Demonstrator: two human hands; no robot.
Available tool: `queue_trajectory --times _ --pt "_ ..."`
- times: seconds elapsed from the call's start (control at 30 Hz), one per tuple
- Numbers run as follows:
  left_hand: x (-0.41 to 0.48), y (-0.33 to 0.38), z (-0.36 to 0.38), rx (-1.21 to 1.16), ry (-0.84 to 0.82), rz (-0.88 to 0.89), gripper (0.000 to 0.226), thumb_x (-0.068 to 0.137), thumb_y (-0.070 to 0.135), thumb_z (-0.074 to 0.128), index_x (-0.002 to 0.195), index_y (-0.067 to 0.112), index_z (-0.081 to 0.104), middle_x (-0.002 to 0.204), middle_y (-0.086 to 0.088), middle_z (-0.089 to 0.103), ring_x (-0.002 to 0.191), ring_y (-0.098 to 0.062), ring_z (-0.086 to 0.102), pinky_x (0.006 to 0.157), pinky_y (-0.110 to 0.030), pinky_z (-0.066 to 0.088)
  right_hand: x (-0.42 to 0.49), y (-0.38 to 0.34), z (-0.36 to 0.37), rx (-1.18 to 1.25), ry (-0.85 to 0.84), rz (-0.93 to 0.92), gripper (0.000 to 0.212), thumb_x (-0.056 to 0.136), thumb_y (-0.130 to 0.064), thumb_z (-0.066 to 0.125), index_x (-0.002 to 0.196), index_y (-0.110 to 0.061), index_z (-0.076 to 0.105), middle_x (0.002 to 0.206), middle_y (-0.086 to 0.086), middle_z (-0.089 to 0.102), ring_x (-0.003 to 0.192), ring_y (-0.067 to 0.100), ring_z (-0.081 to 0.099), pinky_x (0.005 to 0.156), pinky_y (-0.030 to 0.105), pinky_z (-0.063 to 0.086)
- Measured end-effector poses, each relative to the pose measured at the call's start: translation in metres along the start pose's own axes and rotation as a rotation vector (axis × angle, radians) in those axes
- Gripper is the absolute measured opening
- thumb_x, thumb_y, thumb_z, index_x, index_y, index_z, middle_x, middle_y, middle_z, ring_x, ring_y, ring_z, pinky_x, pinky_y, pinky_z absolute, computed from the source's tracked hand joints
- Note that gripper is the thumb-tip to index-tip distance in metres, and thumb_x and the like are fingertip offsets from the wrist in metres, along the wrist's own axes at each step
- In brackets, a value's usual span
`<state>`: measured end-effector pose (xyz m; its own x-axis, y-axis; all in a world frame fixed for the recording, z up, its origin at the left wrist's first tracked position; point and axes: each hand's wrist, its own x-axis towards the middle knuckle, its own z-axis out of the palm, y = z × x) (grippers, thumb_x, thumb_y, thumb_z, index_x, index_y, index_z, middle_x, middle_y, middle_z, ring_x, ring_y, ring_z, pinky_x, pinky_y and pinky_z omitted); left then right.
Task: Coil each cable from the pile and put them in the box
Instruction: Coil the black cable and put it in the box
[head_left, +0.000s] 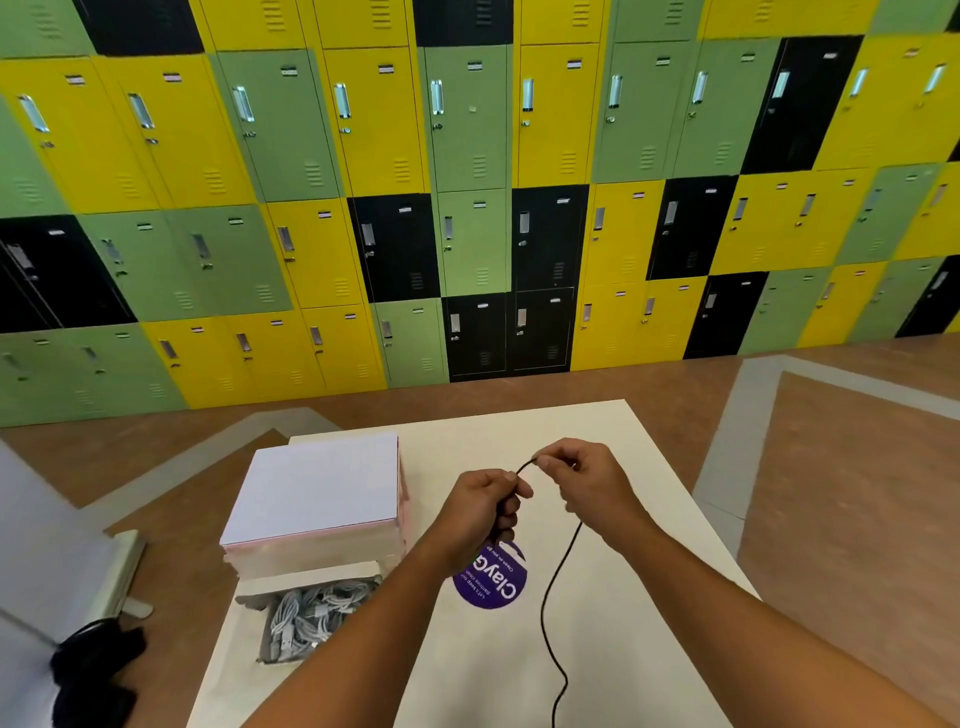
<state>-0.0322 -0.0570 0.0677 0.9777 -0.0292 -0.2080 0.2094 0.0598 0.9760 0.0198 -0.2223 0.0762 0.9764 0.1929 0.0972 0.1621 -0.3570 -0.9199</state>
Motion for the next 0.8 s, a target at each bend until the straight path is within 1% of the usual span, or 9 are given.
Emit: queue_trajectory --times 0.07,0.13,0.23,0.33,0.5,0.57,0.67,0.73,0.8 --pt "-0.001 0.002 0.001 -0.056 0.003 -0.014 0.031 0.107 0.017 0.043 0.089 0.003 0.065 0.060 -0.002 0.046 0.052 -0.012 0.038 0.051 -0.025 0.039 -0.002 0.001 0.001 -0.011 0.041 -0.004 0.011 0.095 -0.025 0.066 0.090 -0.021 0.075 0.079 -0.009 0.070 0.077 0.009 0.064 0.072 0.027 0.052" --pt "-0.001 0.008 0.005 -0.164 0.011 0.005 0.032 0.107 0.015 0.040 0.085 0.004 0.060 0.058 0.000 0.038 0.052 -0.012 0.031 0.049 -0.024 0.034 -0.006 0.004 0.005 -0.010 0.014 0.039 0.014 0.096 -0.027 0.064 0.088 -0.023 0.075 0.070 -0.007 0.065 0.065 0.011 0.057 0.063 0.029 0.047" --pt "0.002 0.022 0.012 -0.334 0.077 0.069 0.032 0.107 0.013 0.037 0.083 0.006 0.057 0.061 -0.001 0.030 0.052 -0.012 0.028 0.050 -0.026 0.034 -0.016 0.008 0.014 0.069 -0.162 0.184 0.023 0.100 -0.026 0.057 0.089 -0.021 0.076 0.063 0.002 0.059 0.049 0.013 0.046 0.048 0.025 0.036" --pt "0.007 0.029 0.013 -0.470 0.165 0.117 0.033 0.107 0.012 0.035 0.086 0.004 0.060 0.061 -0.001 0.038 0.052 -0.011 0.036 0.056 -0.029 0.040 -0.027 0.010 0.022 0.072 -0.347 0.282 0.023 0.100 -0.023 0.053 0.096 -0.017 0.075 0.063 0.007 0.061 0.046 0.016 0.047 0.044 0.024 0.036" --pt "0.015 0.017 0.011 -0.315 0.312 0.181 0.032 0.108 0.015 0.042 0.100 0.006 0.072 0.067 -0.001 0.052 0.063 -0.012 0.055 0.072 -0.033 0.056 -0.033 -0.001 0.026 -0.138 -0.495 0.245 0.022 0.099 -0.031 0.057 0.106 -0.017 0.072 0.073 -0.003 0.064 0.059 0.008 0.057 0.052 0.020 0.045" --pt "0.016 0.009 0.013 -0.299 0.332 0.187 0.030 0.107 0.014 0.045 0.102 0.009 0.073 0.072 0.000 0.062 0.071 -0.014 0.063 0.080 -0.036 0.055 -0.031 -0.010 0.025 -0.232 -0.547 0.184 0.022 0.097 -0.034 0.058 0.101 -0.016 0.070 0.077 -0.005 0.065 0.065 0.008 0.061 0.055 0.018 0.045" --pt "0.013 0.006 0.015 -0.222 0.341 0.216 0.027 0.105 0.011 0.048 0.102 0.012 0.075 0.078 -0.001 0.066 0.077 -0.014 0.066 0.071 -0.027 0.053 -0.026 -0.024 0.020 -0.338 -0.545 0.089 0.021 0.095 -0.030 0.056 0.090 -0.015 0.070 0.085 0.000 0.069 0.076 0.014 0.067 0.061 0.026 0.051" --pt "0.010 0.003 0.013 -0.038 0.316 0.259 0.028 0.105 0.010 0.047 0.100 0.013 0.075 0.078 -0.004 0.068 0.073 -0.012 0.064 0.064 -0.024 0.053 -0.021 -0.032 0.014 -0.355 -0.463 0.022 0.022 0.094 -0.026 0.055 0.085 -0.016 0.073 0.088 0.002 0.074 0.086 0.022 0.070 0.074 0.038 0.055" --pt "0.007 -0.003 0.008 0.126 0.236 0.291 0.029 0.105 0.011 0.047 0.098 0.011 0.075 0.078 -0.004 0.070 0.069 -0.012 0.062 0.060 -0.025 0.052 -0.014 -0.040 0.007 -0.344 -0.393 -0.028 0.022 0.094 -0.027 0.058 0.079 -0.018 0.072 0.084 -0.001 0.074 0.090 0.023 0.070 0.080 0.042 0.056"
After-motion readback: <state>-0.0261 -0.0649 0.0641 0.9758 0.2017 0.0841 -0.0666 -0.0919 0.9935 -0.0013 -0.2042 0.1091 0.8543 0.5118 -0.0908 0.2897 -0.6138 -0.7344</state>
